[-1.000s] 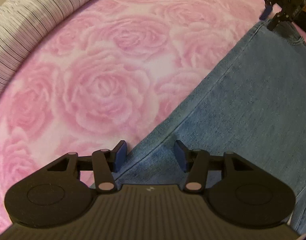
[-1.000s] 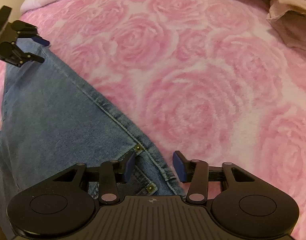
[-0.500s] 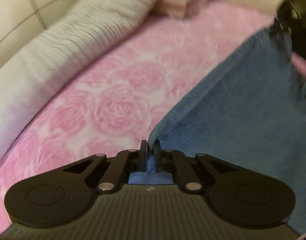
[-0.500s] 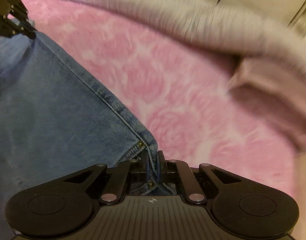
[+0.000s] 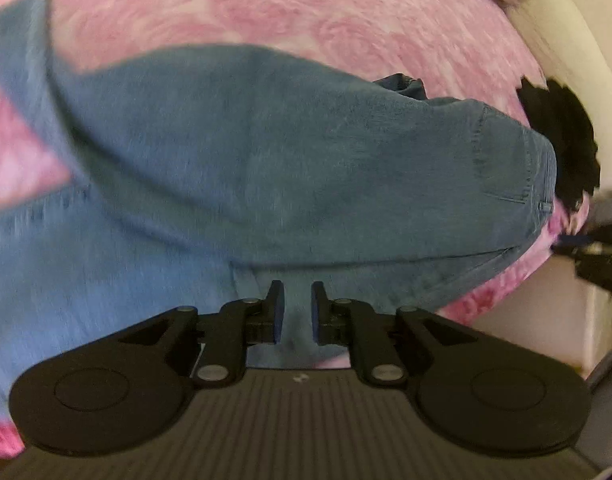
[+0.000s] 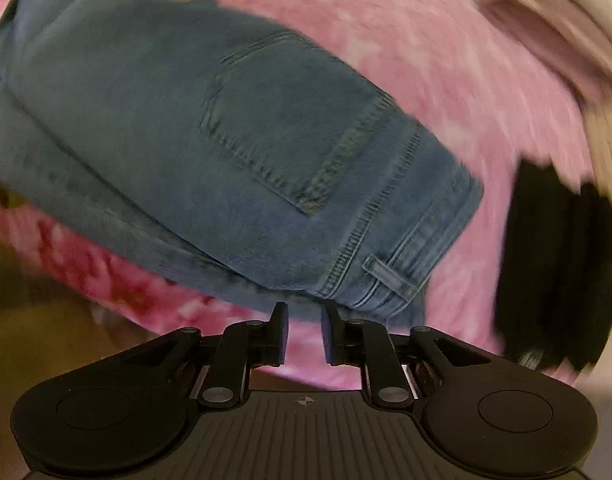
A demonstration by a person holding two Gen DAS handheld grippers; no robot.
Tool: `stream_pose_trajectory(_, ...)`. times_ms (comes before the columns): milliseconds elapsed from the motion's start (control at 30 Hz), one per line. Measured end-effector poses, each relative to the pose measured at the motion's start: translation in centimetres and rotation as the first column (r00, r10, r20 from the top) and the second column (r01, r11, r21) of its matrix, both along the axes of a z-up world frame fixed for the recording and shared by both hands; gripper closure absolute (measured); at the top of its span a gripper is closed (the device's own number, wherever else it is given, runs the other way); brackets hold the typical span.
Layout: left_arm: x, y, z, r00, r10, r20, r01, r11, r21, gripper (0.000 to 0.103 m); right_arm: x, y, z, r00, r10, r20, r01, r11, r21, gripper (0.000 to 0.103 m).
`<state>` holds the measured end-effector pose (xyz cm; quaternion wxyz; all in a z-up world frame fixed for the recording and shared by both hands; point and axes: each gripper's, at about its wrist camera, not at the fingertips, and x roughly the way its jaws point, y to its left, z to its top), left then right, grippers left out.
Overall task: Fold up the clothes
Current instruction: 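Grasp the leg hem with the left gripper while the right gripper grasps the waistband, folding, then regrip the folded jeans with both grippers, lay the fold flat, then open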
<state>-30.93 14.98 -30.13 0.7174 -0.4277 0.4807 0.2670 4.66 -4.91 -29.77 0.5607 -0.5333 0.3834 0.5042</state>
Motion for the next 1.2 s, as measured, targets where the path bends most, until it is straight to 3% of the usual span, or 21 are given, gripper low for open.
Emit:
stream_pose_trajectory(33,-0.3,-0.3,0.0,1.000,0.027,0.008,-0.027,1.000,-0.005,0.074,0.7,-0.1,0.1,0.994,-0.095,-0.046,0.096,0.995,0.022,0.068)
stream_pose_trajectory(67,-0.7,-0.5,0.0,0.998,0.054,0.016,-0.053,0.999,-0.009,0.074,1.4,-0.2,0.2,0.978,-0.186,-0.090,0.191,0.981,0.044,0.058)
stream_pose_trajectory(100,-1.0,-0.7,-0.1,0.996,0.088,0.022,-0.088,0.996,-0.010,0.073,2.4,-0.4,0.3,0.946,-0.289,-0.148,0.302,0.951,0.070,0.053)
stream_pose_trajectory(133,-1.5,-0.8,-0.3,0.990,0.136,0.024,-0.136,0.991,-0.008,0.073,3.6,-0.6,0.2,0.889,-0.401,-0.222,0.428,0.899,0.090,0.053)
stream_pose_trajectory(233,-2.9,-0.2,-1.1,0.944,0.328,0.040,-0.328,0.945,-0.017,0.072,7.3,-2.0,-0.6,0.647,-0.627,-0.433,0.721,0.689,0.079,0.053)
stream_pose_trajectory(367,-4.3,0.8,-2.0,0.847,0.529,0.060,-0.530,0.848,0.006,0.072,11.3,-4.7,-2.1,0.311,-0.719,-0.622,0.918,0.397,0.000,0.053)
stream_pose_trajectory(433,-4.8,1.5,-2.5,0.808,0.586,0.057,-0.589,0.807,0.044,0.071,12.6,-5.6,-2.9,0.196,-0.702,-0.684,0.951,0.306,-0.043,0.053)
stream_pose_trajectory(500,-5.2,2.1,-3.2,0.768,0.638,0.053,-0.641,0.765,0.072,0.070,13.5,-6.2,-3.4,0.130,-0.673,-0.728,0.965,0.256,-0.064,0.053)
stream_pose_trajectory(633,-5.6,3.4,-4.9,0.706,0.706,0.059,-0.708,0.703,0.066,0.071,15.0,-7.4,-4.4,0.069,-0.629,-0.774,0.979,0.191,-0.068,0.053)
stream_pose_trajectory(767,-4.8,3.9,-5.6,0.702,0.709,0.069,-0.712,0.697,0.079,0.070,16.0,-9.0,-5.6,-0.007,-0.590,-0.807,0.989,0.116,-0.094,0.053)
stream_pose_trajectory(867,-4.1,4.2,-5.9,0.710,0.699,0.087,-0.704,0.705,0.086,0.070,16.4,-9.6,-6.0,-0.028,-0.553,-0.832,0.992,0.085,-0.091,0.053)
stream_pose_trajectory(933,-4.0,4.4,-6.3,0.714,0.693,0.098,-0.700,0.709,0.087,0.070,16.6,-9.5,-6.4,-0.029,-0.538,-0.842,0.991,0.091,-0.093,0.055)
stream_pose_trajectory(1000,-4.6,4.3,-6.5,0.723,0.683,0.107,-0.691,0.716,0.095,0.072,16.6,-9.1,-6.9,-0.015,-0.538,-0.843,0.990,0.108,-0.087,0.055)
stream_pose_trajectory(1033,-4.7,4.3,-6.6,0.728,0.676,0.112,-0.685,0.722,0.098,0.081,16.6,-8.9,-7.1,-0.006,-0.542,-0.840,0.990,0.117,-0.083,0.056)
stream_pose_trajectory(1100,-4.8,4.2,-6.1,0.750,0.650,0.124,-0.661,0.740,0.125,0.103,16.5,-8.4,-7.2,0.020,-0.558,-0.830,0.989,0.133,-0.066,0.077)
stream_pose_trajectory(1133,-4.9,3.7,-5.3,0.759,0.635,0.141,-0.651,0.744,0.152,0.103,16.5,-8.1,-6.9,0.046,-0.574,-0.818,0.988,0.147,-0.048,0.081)
stream_pose_trajectory(1200,-5.3,2.7,-3.6,0.778,0.604,0.174,-0.629,0.750,0.204,0.103,16.5,-7.4,-5.1,0.136,-0.578,-0.805,0.980,0.199,0.023,0.091)
